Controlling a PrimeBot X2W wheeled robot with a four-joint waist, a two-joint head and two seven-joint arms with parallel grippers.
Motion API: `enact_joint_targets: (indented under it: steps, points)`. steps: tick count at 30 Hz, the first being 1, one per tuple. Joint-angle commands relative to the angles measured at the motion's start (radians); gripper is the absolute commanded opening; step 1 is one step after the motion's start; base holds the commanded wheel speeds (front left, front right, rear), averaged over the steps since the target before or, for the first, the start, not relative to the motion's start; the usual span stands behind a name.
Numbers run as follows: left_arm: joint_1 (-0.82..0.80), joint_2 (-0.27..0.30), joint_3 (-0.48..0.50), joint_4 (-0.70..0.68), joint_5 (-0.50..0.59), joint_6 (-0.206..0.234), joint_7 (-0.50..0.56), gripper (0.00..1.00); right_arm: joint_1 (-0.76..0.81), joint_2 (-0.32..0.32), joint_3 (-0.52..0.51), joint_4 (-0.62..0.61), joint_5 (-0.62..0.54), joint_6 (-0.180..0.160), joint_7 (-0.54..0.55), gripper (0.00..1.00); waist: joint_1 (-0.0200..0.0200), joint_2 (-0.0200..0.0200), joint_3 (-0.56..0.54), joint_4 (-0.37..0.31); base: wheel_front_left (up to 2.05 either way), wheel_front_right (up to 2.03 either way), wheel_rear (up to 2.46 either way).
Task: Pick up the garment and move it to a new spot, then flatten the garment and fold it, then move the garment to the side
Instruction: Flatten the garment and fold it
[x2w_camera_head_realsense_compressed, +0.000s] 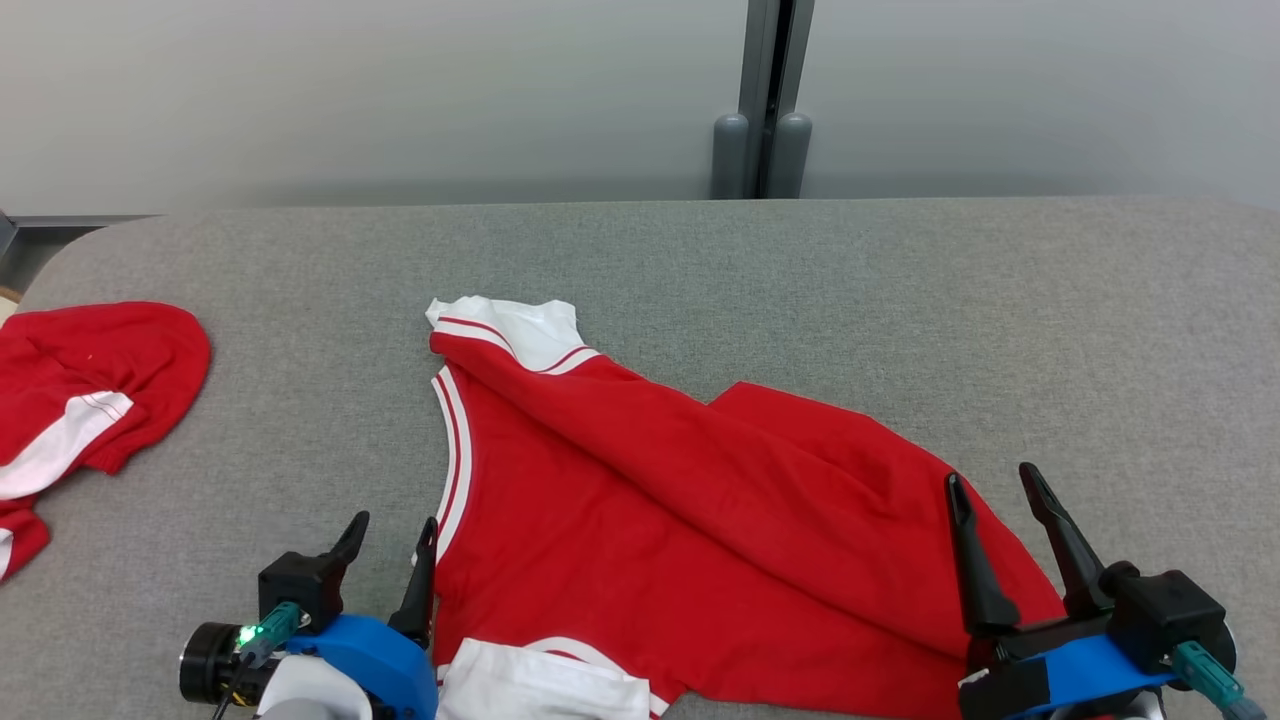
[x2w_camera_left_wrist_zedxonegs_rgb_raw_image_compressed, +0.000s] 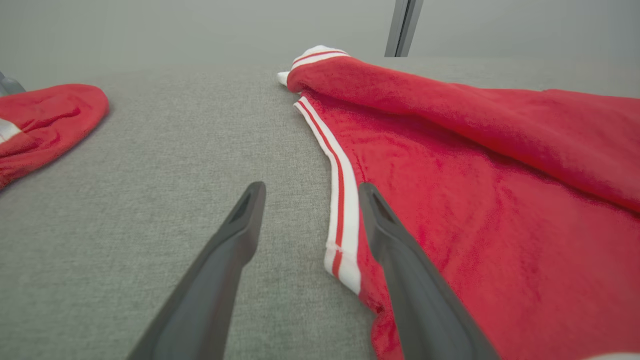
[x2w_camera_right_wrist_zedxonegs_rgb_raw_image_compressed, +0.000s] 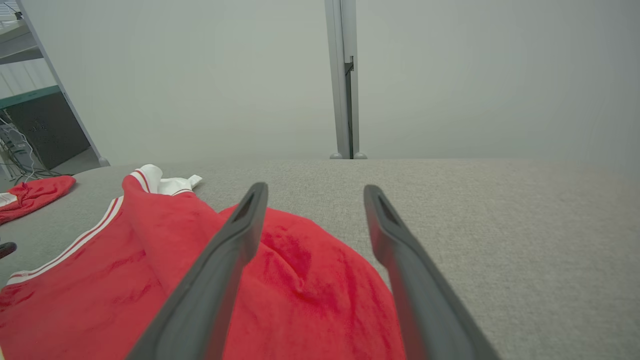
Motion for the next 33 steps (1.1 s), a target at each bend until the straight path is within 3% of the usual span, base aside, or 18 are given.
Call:
enact_joint_targets:
  steps: [1,16,18,19,24,33]
  points:
    - [-0.024,-0.006,-0.004,0.017,-0.006,-0.005,0.000,1.00,-0.015,0.001,0.000,-0.001,-0.003,0.000,-0.004,1.00,-0.0001,0.0000,0.004,-0.001,0.00,0.00,0.00]
    - [-0.060,-0.070,-0.087,0.214,-0.025,-0.049,0.012,1.00,-0.029,0.003,-0.003,0.006,0.000,0.000,-0.004,1.00,-0.0001,0.0000,0.018,-0.015,0.00,0.00,0.00]
    - [-0.072,-0.070,-0.098,0.228,-0.024,-0.053,0.010,0.37,-0.029,0.003,0.000,0.005,0.002,0.000,-0.004,1.00,-0.0001,0.0000,0.017,-0.017,0.00,0.00,0.00]
    - [-0.078,-0.070,-0.109,0.231,-0.020,-0.056,0.009,0.00,-0.027,0.003,0.001,0.004,0.001,0.000,-0.004,1.00,-0.0001,0.0000,0.016,-0.017,0.00,0.00,0.00]
    - [-0.150,-0.047,-0.125,0.234,-0.016,-0.059,-0.004,0.00,-0.020,0.003,0.003,0.002,0.000,0.000,-0.004,1.00,-0.0001,0.0000,0.013,-0.017,0.00,0.00,0.00]
    - [-0.289,-0.001,-0.060,0.197,-0.020,-0.036,-0.027,0.00,-0.035,-0.002,0.009,-0.002,-0.004,0.000,-0.004,1.00,-0.0001,0.0000,0.024,-0.036,0.00,0.00,0.00]
